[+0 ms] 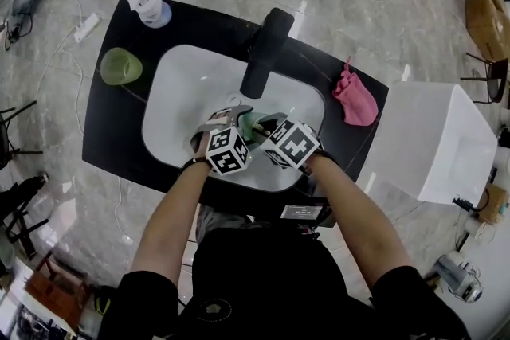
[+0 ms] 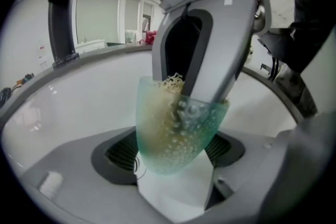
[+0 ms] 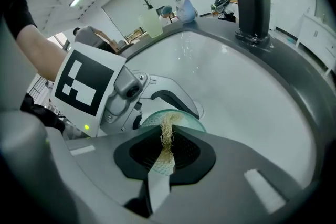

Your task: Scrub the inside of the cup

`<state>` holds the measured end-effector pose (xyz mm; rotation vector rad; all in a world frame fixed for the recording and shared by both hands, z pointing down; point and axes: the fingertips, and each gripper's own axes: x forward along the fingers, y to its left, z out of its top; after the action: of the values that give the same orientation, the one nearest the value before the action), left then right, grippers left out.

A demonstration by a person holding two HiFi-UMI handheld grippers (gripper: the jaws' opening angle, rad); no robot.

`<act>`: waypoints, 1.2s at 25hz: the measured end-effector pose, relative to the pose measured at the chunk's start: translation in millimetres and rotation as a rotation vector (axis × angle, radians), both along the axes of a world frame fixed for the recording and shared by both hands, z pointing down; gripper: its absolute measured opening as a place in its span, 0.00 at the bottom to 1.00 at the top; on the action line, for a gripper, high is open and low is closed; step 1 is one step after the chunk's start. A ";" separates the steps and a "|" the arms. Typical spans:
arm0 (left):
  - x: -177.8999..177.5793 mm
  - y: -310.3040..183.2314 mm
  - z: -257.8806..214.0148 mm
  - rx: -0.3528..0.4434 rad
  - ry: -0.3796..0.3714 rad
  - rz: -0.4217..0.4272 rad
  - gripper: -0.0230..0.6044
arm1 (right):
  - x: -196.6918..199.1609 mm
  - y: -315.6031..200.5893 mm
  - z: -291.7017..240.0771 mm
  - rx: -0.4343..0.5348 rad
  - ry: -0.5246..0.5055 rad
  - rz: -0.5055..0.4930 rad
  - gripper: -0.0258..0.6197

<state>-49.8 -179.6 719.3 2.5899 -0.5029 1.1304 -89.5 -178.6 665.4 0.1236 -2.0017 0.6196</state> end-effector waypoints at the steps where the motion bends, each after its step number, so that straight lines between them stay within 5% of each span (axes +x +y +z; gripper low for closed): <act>1: 0.8 2.5 -5.2 0.021 -0.001 0.018 0.64 | -3.0 3.7 -5.0 -0.012 -0.020 -0.023 0.11; 9: -2.2 14.4 -41.0 0.071 0.013 0.027 0.64 | -13.4 19.6 -41.7 -0.025 -0.125 -0.138 0.11; 17: 2.0 26.3 -75.1 -0.022 0.061 0.038 0.63 | -10.2 29.1 -72.8 0.277 -0.139 -0.394 0.11; 25: -1.5 49.2 -104.8 -0.089 0.095 0.094 0.63 | -7.5 46.1 -94.5 0.600 -0.099 -0.762 0.11; 30: -9.0 44.2 -109.5 -0.031 0.050 0.063 0.63 | -3.1 44.6 -91.4 0.578 -0.055 -0.735 0.11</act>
<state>-58.8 -135.4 609.8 2.6167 -0.3920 1.0810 -92.6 -134.0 574.0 -0.2792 -2.0338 -0.4276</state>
